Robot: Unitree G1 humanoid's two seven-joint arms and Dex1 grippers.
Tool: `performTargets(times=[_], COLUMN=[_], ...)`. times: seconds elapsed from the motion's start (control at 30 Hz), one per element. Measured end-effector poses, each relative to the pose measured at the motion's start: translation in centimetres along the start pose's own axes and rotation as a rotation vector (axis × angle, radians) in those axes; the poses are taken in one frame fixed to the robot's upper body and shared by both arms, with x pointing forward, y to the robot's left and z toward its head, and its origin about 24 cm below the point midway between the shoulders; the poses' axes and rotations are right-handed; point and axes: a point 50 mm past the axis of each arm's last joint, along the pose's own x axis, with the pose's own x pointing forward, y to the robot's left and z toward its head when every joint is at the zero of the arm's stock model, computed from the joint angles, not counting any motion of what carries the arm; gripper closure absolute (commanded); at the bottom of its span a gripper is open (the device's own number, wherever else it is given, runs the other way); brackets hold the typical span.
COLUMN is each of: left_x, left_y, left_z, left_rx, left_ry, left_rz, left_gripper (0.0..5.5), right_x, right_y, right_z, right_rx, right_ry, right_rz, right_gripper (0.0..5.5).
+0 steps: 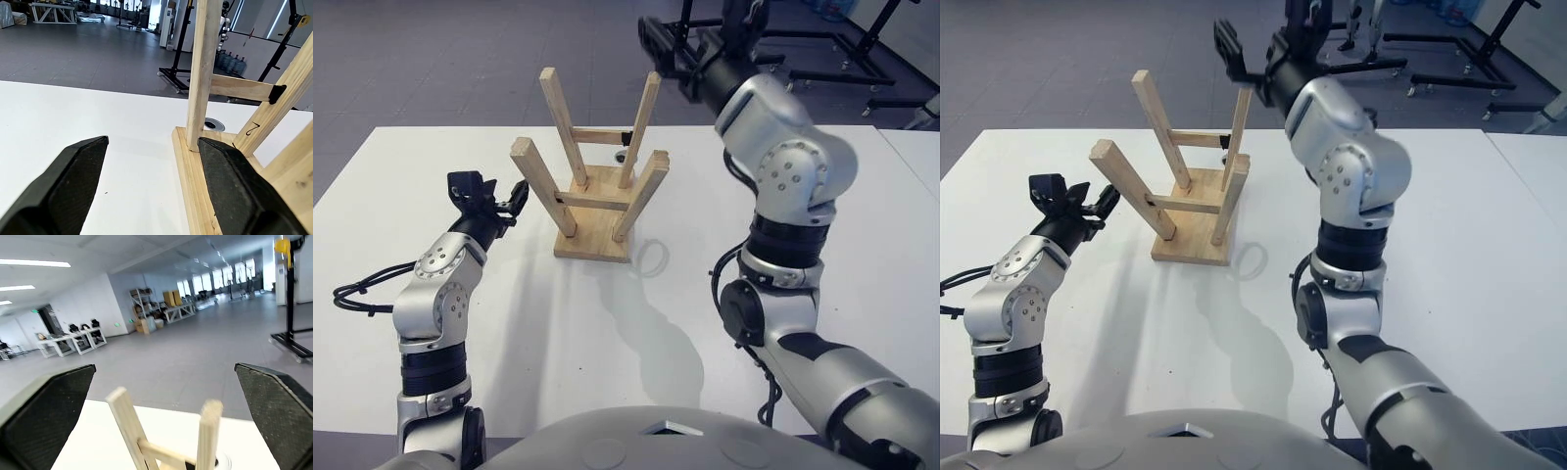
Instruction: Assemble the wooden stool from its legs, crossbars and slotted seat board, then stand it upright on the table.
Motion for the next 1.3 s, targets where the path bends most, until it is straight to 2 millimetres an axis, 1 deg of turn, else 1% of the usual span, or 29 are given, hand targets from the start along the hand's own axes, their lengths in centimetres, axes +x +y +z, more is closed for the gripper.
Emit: performTargets(times=[0.07, 0.1, 0.17, 0.2, 0.27, 0.3, 0.37, 0.4, 0.43, 0.53, 0.7, 0.73, 0.77, 0.8, 0.83, 0.87, 0.9, 0.93, 0.97, 1.0, 1.07, 1.1, 1.13, 1.17, 1.23, 1.27, 1.3], left_x=[0.0, 0.0, 0.0, 0.0, 0.0, 0.0, 0.0, 0.0, 0.0, 0.0, 0.0, -0.1, -0.3, -0.8, -1.4, -2.1, -2.8, -3.4, -4.1, -4.6, -6.3, -7.1, -7.5, -7.7, -7.5, -7.4, -7.1], left_y=[0.0, 0.0, 0.0, 0.0, 0.0, 0.0, 0.0, 0.0, 0.0, -0.1, -0.2, -0.2, -0.2, 0.1, 0.7, 1.7, 2.5, 3.3, 3.8, 3.9, 3.5, 2.6, 1.4, -0.1, -2.3, -3.0, -3.7], left_z=[0.0, -0.1, -0.1, -0.1, -0.1, -0.1, -0.1, -0.1, -0.2, -0.4, -0.4, -0.4, -0.5, -0.6, -0.9, -1.1, -1.0, -0.6, 0.0, 0.5, 1.9, 2.5, 3.0, 3.1, 2.6, 2.4, 1.8], left_rx=[-0.001, -0.001, -0.001, -0.001, -0.002, -0.002, -0.002, -0.002, -0.003, -0.006, -0.006, -0.006, -0.007, -0.016, -0.019, -0.030, -0.040, -0.050, -0.063, -0.073, -0.030, -0.002, 0.021, 0.051, 0.063, 0.063, 0.088], left_ry=[0.000, 0.001, 0.000, -0.001, -0.001, -0.001, 0.000, 0.000, 0.000, 0.006, 0.006, 0.007, 0.006, 0.008, 0.023, 0.041, 0.051, 0.045, 0.038, 0.044, 0.076, 0.099, 0.113, 0.149, 0.202, 0.217, 0.248], left_rz=[0.001, 0.001, 0.002, 0.001, 0.000, 0.000, 0.001, 0.001, 0.000, -0.002, -0.003, -0.004, -0.005, -0.008, -0.003, 0.013, 0.025, 0.029, 0.008, -0.064, -0.222, -0.320, -0.415, -0.522, -0.643, -0.675, -0.689], left_gripper=[2.13, 2.13, 2.13, 2.13, 2.13, 2.13, 2.13, 2.13, 2.13, 2.13, 2.13, 2.13, 2.13, 2.13, 2.13, 2.13, 2.13, 2.13, 2.13, 2.13, 2.13, 2.13, 2.13, 2.13, 2.13, 2.13, 2.13], right_x=[-0.1, -0.3, -0.4, -0.6, -1.3, -1.8, -2.3, -2.4, -2.5, -2.3, -1.6, -1.5, -1.4, -1.3, -1.6, -2.1, -2.4, -2.7, -2.8, -3.2, -4.5, -5.1, -5.6, -6.0, -6.4, -6.4, -6.4], right_y=[0.6, 1.3, 2.3, 2.6, 2.7, 2.6, 2.8, 3.0, 3.2, 3.3, 2.3, 1.9, 1.5, 0.6, -0.7, -2.2, -3.6, -5.0, -6.0, -7.3, -10.9, -12.6, -13.8, -14.6, -14.9, -14.9, -14.8], right_z=[1.2, 1.8, 1.2, 0.2, -4.6, -6.3, -7.4, -7.6, -8.1, -8.1, -6.1, -5.2, -3.6, -1.4, 1.1, 3.0, 3.8, 4.2, 4.3, 4.2, 2.9, 1.8, 0.6, -0.8, -2.2, -2.7, -3.2], right_rx=[0.022, 0.035, 0.057, 0.065, 0.119, 0.128, 0.101, 0.090, 0.046, 0.081, 0.188, 0.208, 0.202, 0.188, 0.147, 0.089, 0.047, 0.003, -0.037, -0.086, -0.171, -0.190, -0.191, -0.193, -0.202, -0.201, -0.201], right_ry=[-0.006, -0.020, 0.006, 0.034, 0.185, 0.222, 0.199, 0.191, 0.169, 0.150, 0.143, 0.114, 0.048, -0.040, -0.139, -0.214, -0.247, -0.254, -0.249, -0.237, -0.173, -0.126, -0.080, -0.034, 0.009, 0.020, 0.032], right_rz=[0.046, 0.086, 0.133, 0.144, 0.142, 0.132, 0.138, 0.140, 0.149, 0.152, 0.147, 0.142, 0.136, 0.124, 0.089, 0.045, 0.004, -0.036, -0.058, -0.090, -0.201, -0.249, -0.289, -0.311, -0.323, -0.323, -0.317], right_gripper=[0.25, 0.25, 0.25, 0.25, 0.25, 0.25, 0.25, 0.25, 0.25, 0.25, 0.25, 0.25, 0.25, 0.25, 0.25, 0.25, 0.25, 0.25, 0.25, 0.25, 0.25, 0.25, 0.25, 0.25, 0.25, 0.25, 0.25])
